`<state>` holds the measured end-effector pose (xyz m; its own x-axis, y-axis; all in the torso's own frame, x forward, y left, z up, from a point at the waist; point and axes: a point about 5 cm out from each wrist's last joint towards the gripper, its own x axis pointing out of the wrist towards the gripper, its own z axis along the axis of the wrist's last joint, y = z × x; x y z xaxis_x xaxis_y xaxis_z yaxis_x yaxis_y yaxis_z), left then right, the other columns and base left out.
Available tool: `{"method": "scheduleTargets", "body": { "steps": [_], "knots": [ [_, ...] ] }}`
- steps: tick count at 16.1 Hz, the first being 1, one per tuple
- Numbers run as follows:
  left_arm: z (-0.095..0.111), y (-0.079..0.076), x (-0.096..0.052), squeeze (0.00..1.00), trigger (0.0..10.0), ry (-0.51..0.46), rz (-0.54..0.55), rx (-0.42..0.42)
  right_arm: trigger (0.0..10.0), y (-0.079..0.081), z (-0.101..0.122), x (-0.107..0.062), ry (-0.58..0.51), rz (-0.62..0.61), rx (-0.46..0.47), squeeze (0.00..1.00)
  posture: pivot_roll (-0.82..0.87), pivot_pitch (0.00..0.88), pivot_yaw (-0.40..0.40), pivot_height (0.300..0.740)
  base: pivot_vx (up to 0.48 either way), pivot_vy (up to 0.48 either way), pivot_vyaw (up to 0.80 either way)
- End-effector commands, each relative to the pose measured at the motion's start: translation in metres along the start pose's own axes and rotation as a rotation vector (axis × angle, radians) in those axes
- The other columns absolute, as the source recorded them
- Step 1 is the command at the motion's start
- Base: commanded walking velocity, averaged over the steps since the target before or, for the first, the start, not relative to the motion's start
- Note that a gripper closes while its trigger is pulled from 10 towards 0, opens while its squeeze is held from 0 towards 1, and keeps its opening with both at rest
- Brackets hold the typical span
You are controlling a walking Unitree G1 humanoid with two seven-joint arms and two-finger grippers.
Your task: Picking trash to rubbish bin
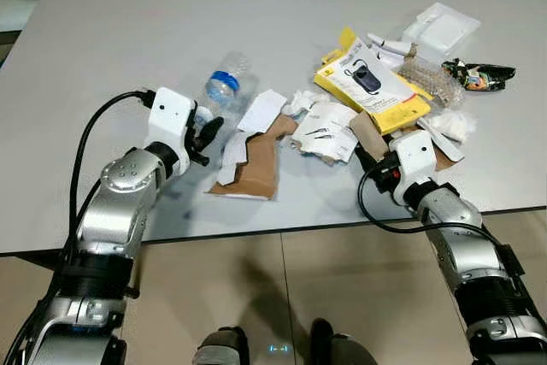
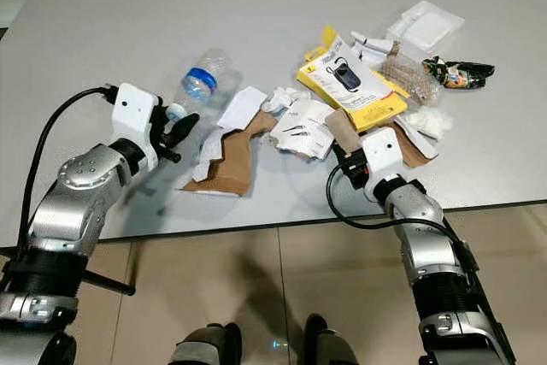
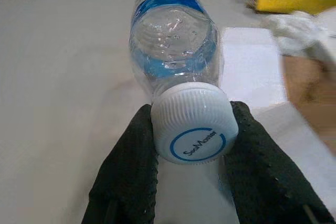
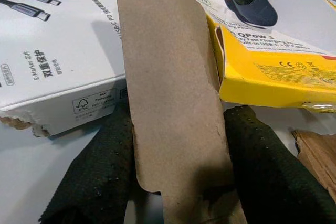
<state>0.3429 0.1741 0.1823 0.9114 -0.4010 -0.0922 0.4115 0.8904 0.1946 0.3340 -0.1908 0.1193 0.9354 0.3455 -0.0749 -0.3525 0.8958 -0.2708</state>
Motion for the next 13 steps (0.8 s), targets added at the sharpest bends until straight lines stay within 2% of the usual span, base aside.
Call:
{"method": "scheduleTargets", "body": {
  "steps": [1,2,4,8,13],
  "knots": [
    [-0.002,-0.006,-0.004,0.0,10.0,0.026,-0.052,-0.005,0.0,0.015,-0.047,-0.015,0.199,0.044,0.054,0.0,0.35,0.268,0.058,0.74,0.0,0.0,0.0],
    [-0.003,-0.012,-0.009,0.0,10.0,0.051,-0.11,-0.016,0.0,0.018,-0.046,-0.015,0.189,0.056,0.06,0.0,0.35,0.269,0.059,0.74,0.0,0.0,0.0],
    [-0.004,-0.017,-0.012,0.0,10.0,0.063,-0.155,-0.021,0.0,0.019,-0.043,-0.014,0.163,0.061,0.068,0.0,0.35,0.27,0.059,0.74,0.0,0.0,0.0],
    [-0.005,-0.023,-0.014,0.0,10.0,0.078,-0.163,-0.038,0.0,0.005,-0.023,-0.013,0.029,-0.08,0.089,0.0,0.35,0.267,0.06,0.74,0.0,0.0,0.0],
    [-0.005,-0.026,-0.015,0.0,10.0,0.089,-0.171,-0.042,0.0,-0.001,-0.003,-0.012,-0.071,-0.179,0.088,0.0,0.35,0.267,0.065,0.74,0.0,0.0,0.0]
  ]
}}
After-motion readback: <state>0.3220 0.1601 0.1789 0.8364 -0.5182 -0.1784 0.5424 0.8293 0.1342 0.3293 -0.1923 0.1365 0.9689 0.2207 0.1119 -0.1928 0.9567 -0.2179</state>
